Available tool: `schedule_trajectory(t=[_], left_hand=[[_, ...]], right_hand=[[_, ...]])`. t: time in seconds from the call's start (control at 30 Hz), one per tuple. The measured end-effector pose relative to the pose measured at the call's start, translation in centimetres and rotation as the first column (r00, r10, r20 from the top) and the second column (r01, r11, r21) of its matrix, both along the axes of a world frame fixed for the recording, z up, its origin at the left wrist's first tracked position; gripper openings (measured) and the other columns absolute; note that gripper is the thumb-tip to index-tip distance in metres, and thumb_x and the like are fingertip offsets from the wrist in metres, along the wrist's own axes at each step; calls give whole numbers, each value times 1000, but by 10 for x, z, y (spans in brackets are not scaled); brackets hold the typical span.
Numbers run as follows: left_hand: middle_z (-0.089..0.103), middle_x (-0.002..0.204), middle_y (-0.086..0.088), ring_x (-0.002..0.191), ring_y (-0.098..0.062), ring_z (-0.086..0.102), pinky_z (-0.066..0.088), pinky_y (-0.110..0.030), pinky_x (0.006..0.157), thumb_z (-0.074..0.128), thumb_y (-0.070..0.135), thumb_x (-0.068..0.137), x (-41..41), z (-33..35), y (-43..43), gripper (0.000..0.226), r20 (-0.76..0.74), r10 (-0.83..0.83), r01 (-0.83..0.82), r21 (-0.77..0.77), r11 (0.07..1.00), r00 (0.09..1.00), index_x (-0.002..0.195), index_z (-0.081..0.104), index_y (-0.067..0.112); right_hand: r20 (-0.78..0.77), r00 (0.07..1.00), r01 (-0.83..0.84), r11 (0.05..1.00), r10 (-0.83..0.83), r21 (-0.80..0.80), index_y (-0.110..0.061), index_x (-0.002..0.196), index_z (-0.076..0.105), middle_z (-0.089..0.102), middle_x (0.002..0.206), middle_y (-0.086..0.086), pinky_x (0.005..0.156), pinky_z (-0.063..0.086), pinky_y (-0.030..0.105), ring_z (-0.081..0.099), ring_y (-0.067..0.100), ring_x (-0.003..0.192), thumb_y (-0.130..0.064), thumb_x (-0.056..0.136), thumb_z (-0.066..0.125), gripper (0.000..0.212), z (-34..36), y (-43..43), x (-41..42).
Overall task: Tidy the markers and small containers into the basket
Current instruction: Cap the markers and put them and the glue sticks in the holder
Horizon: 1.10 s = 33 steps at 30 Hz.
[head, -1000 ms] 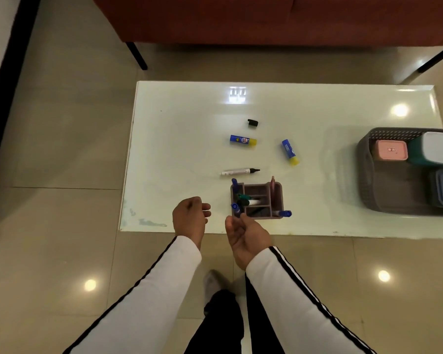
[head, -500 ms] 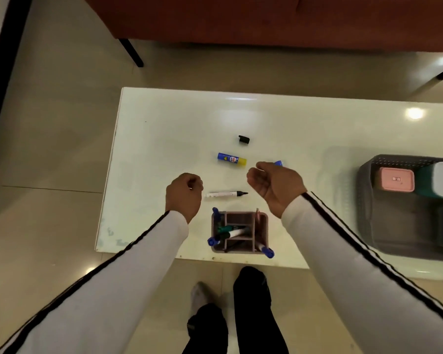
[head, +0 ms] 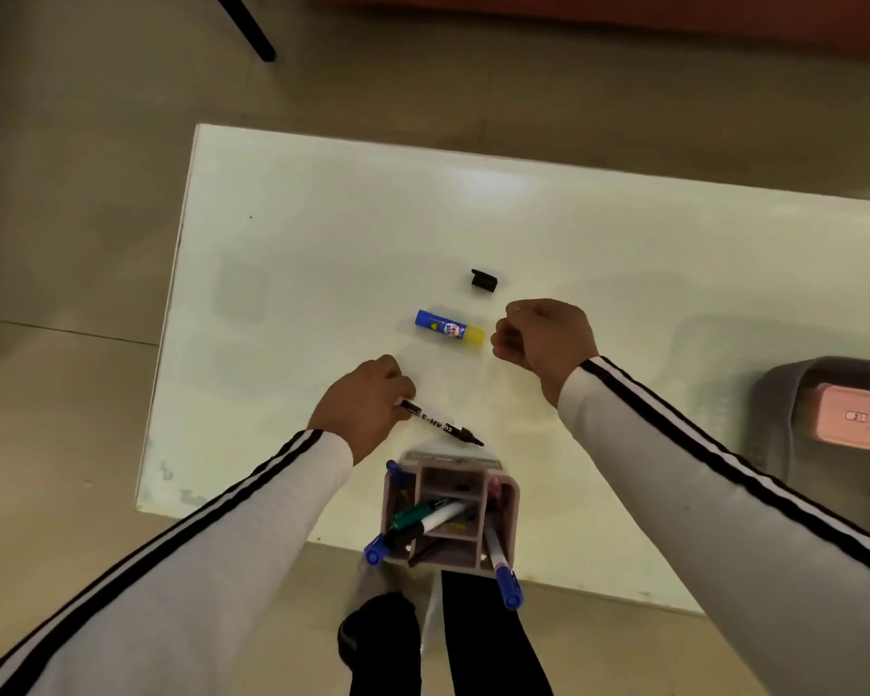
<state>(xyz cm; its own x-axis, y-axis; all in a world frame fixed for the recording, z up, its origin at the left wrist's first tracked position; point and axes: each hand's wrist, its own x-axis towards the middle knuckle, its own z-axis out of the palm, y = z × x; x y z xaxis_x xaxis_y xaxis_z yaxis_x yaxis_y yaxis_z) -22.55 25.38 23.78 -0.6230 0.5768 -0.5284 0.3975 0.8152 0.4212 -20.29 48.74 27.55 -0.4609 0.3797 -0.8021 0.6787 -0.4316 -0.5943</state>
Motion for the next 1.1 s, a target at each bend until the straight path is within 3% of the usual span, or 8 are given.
schedule_trajectory(t=[0.13, 0.23, 0.33, 0.4, 0.53, 0.73, 0.9, 1.1], left_hand=[[59, 101, -1, 89, -23, 58, 51, -35, 73, 70, 20, 88, -6, 10, -15, 15, -149, 106, -86, 134, 987, 983, 102, 71, 14], [59, 100, 3, 85, -18, 59, 49, -30, 73, 72, 18, 87, -17, 27, -33, 13, -239, 306, -251, 233, 939, 922, 100, 70, 15], [64, 96, 5, 83, -16, 61, 50, -31, 74, 71, 18, 88, -31, 43, -44, 11, -219, 528, -446, 332, 831, 821, 99, 69, 16], [66, 90, 6, 79, -16, 60, 50, -32, 74, 69, 19, 89, -38, 49, -46, 9, -189, 595, -514, 346, 785, 782, 98, 69, 18], [66, 86, 8, 76, -15, 58, 47, -28, 72, 69, 17, 89, -43, 54, -49, 8, -154, 634, -551, 371, 748, 757, 96, 69, 19], [65, 86, 5, 77, -16, 59, 45, -23, 71, 69, 14, 88, -36, 63, -53, 10, -112, 619, -536, 397, 745, 778, 98, 70, 17], [65, 87, 2, 78, -18, 59, 50, -33, 73, 69, 11, 89, -25, 75, -68, 11, -99, 575, -485, 432, 760, 812, 99, 70, 14], [65, 86, 1, 78, -20, 57, 47, -32, 71, 67, 12, 90, -8, 89, -95, 9, -99, 542, -452, 441, 775, 834, 98, 69, 15]], right_hand=[[-17, 973, -210, 916, 230, 343, -18, 98, 66, 69, 86, 4, 66, 58, 34, 68, 18, 72, -14, 89, 55, 14, -13, 6, -22], [123, 848, -471, 626, 516, 621, -26, 112, 63, 65, 104, 1, 78, 49, 29, 63, 19, 93, -21, 91, 55, 23, -28, 11, -40], [315, 657, -675, 348, 685, 651, -27, 126, 58, 52, 121, 7, 86, 47, 34, 54, 27, 110, -31, 95, 56, 32, -42, 9, -54], [382, 591, -718, 247, 711, 651, -24, 124, 60, 47, 122, 9, 86, 48, 36, 51, 30, 112, -30, 94, 57, 30, -47, 7, -57], [353, 645, -681, 300, 678, 668, -20, 113, 66, 54, 117, 6, 81, 45, 31, 58, 28, 103, -28, 93, 62, 22, -41, 2, -56], [-158, 742, -446, 656, 651, 609, -30, 109, 68, 70, 100, -12, 73, 48, 9, 65, -1, 80, -21, 88, 71, 23, 18, -39, -26], [-265, 674, -387, 635, 689, 668, -27, 110, 71, 64, 104, -6, 80, 47, 12, 65, 3, 89, -12, 88, 69, 27, 42, -66, -2], [-232, 678, -363, 592, 698, 719, -29, 111, 68, 56, 105, -3, 80, 57, 36, 60, 8, 89, -14, 96, 58, 24, 54, -95, 30]])
